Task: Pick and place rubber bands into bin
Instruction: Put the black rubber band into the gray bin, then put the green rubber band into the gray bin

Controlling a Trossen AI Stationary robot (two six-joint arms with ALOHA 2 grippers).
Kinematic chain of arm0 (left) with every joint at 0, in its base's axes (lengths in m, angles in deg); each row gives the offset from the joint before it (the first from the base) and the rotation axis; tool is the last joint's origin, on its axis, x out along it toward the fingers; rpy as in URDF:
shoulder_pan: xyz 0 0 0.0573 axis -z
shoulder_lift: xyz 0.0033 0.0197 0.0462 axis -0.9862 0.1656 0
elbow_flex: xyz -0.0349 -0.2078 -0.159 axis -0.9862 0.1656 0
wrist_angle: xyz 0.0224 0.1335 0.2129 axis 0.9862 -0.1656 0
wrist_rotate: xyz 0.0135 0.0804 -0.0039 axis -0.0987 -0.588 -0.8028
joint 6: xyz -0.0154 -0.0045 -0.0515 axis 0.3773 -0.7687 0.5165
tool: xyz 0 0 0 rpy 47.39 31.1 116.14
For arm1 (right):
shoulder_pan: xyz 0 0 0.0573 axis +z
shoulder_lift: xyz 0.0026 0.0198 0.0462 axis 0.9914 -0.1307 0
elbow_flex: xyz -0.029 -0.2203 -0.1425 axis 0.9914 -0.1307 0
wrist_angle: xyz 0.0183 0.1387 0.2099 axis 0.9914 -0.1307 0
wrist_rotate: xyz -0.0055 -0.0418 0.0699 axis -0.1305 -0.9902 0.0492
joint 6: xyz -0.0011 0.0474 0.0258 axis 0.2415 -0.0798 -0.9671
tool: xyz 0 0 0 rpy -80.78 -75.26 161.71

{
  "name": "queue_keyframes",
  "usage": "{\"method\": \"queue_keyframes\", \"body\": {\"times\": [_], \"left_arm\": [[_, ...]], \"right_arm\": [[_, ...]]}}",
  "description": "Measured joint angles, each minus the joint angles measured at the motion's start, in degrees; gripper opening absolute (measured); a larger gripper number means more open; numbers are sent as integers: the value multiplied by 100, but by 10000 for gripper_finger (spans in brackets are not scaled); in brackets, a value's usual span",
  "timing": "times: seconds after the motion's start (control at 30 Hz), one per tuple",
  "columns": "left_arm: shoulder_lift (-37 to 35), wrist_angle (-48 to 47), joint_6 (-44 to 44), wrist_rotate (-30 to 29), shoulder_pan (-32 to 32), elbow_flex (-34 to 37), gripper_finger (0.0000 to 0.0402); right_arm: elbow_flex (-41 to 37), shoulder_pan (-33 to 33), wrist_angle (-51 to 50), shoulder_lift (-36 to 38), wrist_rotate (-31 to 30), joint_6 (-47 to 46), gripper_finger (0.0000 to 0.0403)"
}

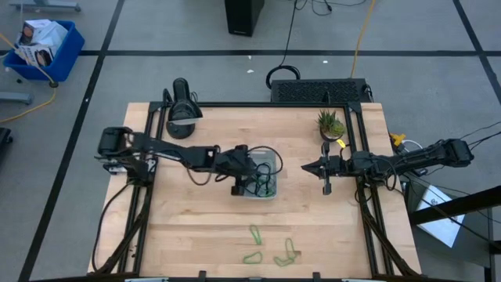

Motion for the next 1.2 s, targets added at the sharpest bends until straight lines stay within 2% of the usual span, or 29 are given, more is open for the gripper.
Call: {"method": "queue_keyframes", "body": {"times": [0.1, 0.2, 0.3, 0.47, 0.53, 0.63, 0.73, 0.83, 1.0, 1.2], "left_arm": [[-603, -67, -331, 31, 188, 0, 284], [-1248, -166, -643, -344, 407, 0, 252], [-1873, -493, -663, -475, 494, 0, 185], [-2753, -1467, -291, -515, 530, 0, 44], [-3024, -1922, -246, -520, 580, 0, 13], [-3414, -2296, -220, -622, 685, 2, 14], [-3828, -2228, -340, -619, 802, 171, 6], [-4357, -1606, -464, -575, 901, 640, 6], [-5179, -352, -369, -319, 866, 1801, 4], [-5559, 712, 145, -312, 800, 2847, 3]], "right_arm": [[0, 0, -15, 0, 0, 4, 0], [0, 0, -41, 0, 0, 7, 0], [0, 0, -74, 0, 1, 2, 0], [0, 0, -99, -1, 1, -4, 0], [0, 0, -101, -2, 0, -4, 0], [0, 0, -101, -2, 0, -4, 0], [0, 0, -96, -2, 0, -4, 0], [0, 0, -85, -2, 0, -11, 0], [0, 0, -81, -1, 0, -109, 0], [0, 0, -79, -2, -2, -116, 0]]}}
